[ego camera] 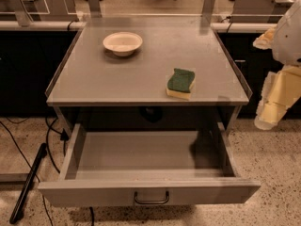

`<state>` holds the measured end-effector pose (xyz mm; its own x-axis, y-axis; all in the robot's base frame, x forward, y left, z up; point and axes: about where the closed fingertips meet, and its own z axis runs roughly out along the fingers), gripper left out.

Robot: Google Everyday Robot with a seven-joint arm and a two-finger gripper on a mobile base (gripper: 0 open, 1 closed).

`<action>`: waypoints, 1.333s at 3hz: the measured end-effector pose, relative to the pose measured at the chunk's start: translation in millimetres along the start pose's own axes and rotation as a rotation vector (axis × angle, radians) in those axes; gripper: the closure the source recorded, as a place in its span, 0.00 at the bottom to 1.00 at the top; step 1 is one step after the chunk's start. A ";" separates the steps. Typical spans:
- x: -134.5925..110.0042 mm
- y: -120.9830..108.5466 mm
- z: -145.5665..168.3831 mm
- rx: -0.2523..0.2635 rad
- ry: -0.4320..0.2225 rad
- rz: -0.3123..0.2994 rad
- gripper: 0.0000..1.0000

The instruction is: Place sponge into top drawer

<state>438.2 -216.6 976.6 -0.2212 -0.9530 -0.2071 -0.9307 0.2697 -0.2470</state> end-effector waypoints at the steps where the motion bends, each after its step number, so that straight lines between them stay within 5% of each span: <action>1: -1.5 -3.2 0.7 0.007 -0.007 0.010 0.00; 4: -24.7 -66.9 31.9 0.043 -0.118 0.176 0.00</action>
Offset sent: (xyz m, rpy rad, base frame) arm 0.0316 0.0043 -0.0018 0.0708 -0.0363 -0.0850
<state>515.1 -206.7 968.0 -0.3411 -0.8685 -0.3596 -0.8668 0.4386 -0.2371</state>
